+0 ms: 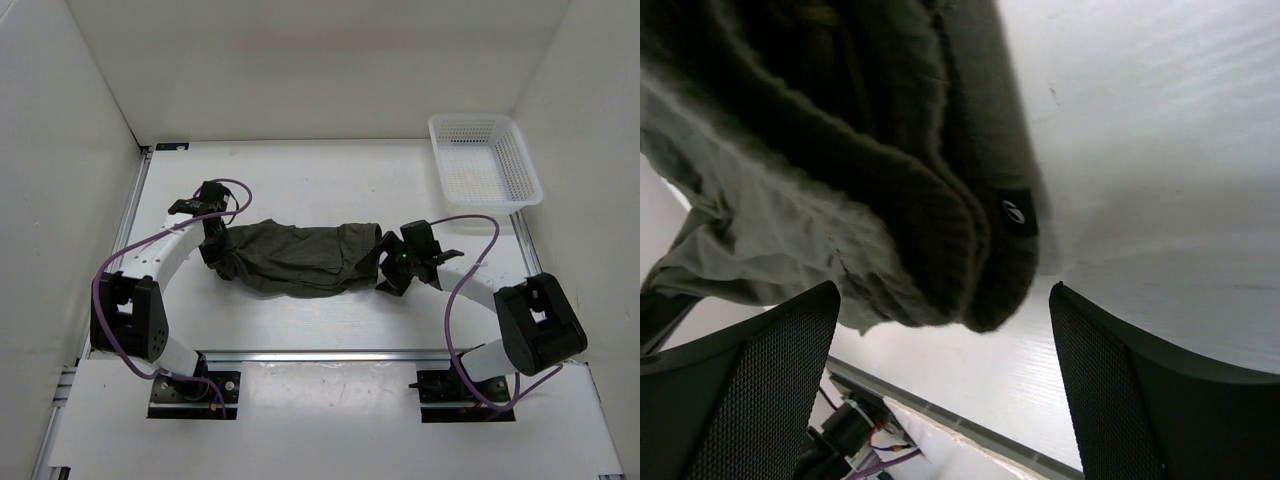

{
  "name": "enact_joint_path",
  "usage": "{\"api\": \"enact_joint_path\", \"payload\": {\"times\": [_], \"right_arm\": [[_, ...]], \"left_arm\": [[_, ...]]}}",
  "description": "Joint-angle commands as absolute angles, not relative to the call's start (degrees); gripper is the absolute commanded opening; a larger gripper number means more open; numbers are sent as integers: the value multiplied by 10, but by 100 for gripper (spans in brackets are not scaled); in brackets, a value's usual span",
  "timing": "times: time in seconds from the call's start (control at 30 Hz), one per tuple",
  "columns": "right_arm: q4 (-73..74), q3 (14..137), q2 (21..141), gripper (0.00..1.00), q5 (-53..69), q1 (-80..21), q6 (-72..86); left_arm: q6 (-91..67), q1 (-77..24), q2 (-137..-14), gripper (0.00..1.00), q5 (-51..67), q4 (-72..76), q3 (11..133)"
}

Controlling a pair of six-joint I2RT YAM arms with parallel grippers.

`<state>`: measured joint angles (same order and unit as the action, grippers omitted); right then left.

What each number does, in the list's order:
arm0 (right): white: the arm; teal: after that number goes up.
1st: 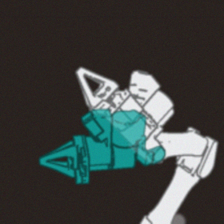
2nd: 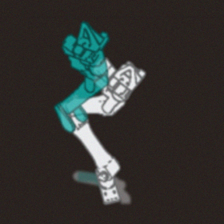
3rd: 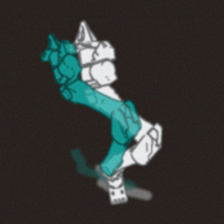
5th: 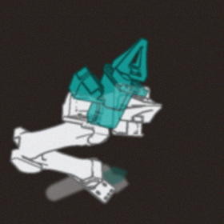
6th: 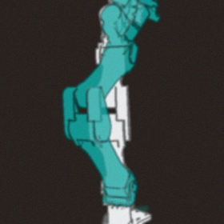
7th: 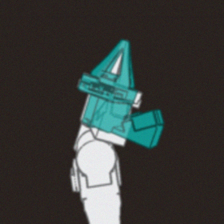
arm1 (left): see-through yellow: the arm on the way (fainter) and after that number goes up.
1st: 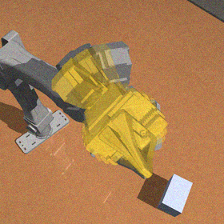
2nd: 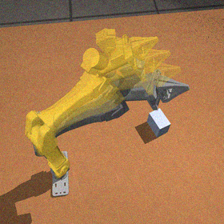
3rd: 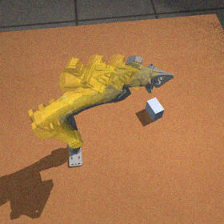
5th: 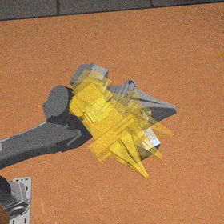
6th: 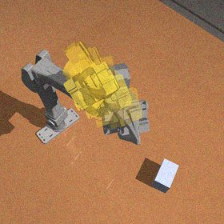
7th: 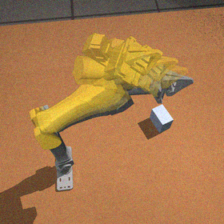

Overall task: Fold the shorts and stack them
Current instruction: Fold the shorts

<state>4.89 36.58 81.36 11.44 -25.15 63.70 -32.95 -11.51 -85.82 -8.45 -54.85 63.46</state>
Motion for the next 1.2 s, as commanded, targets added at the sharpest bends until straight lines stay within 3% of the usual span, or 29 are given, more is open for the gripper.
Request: {"api": "enact_joint_path", "payload": {"times": [0.0,0.13,0.17,0.23,0.27,0.37,0.57,0.9,1.03,1.17], "right_arm": [[10,373,837,89,131,-250,656],[-8,366,861,72,124,-250,677],[-8,360,861,58,118,-250,683],[-8,359,861,41,99,-250,683],[0,366,861,24,80,-250,675],[55,389,844,0,54,-224,643],[182,440,772,0,10,-145,549],[240,435,712,0,3,-66,479],[245,493,723,0,24,-53,454],[251,668,811,0,54,-53,436]], "left_arm": [[-325,-117,-837,10,-92,-546,642],[-325,-117,-837,10,-92,-546,642],[-325,-117,-837,10,-92,-546,642],[-325,-117,-837,10,-92,-546,642],[-325,-117,-842,10,-92,-546,642],[-325,-117,-842,10,-92,-546,642],[-325,-112,-823,10,-92,-565,645],[-330,-112,-802,10,-62,-565,626],[-307,-112,-842,10,-63,-571,716],[-294,-103,-920,10,-95,-602,883]]}}
